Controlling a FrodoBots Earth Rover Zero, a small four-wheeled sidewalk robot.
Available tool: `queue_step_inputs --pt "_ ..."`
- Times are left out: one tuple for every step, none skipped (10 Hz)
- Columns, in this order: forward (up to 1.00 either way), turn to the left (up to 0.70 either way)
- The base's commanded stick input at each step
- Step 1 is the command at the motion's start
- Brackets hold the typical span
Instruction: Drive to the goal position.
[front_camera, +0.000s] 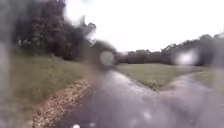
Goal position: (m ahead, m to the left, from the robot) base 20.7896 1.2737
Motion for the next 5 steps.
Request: queue_step_inputs --pt "0.7 0.0" --pt "0.7 0.0" --pt "0.7 0.0" --pt "0.7 0.0" --pt "0.7 0.0"
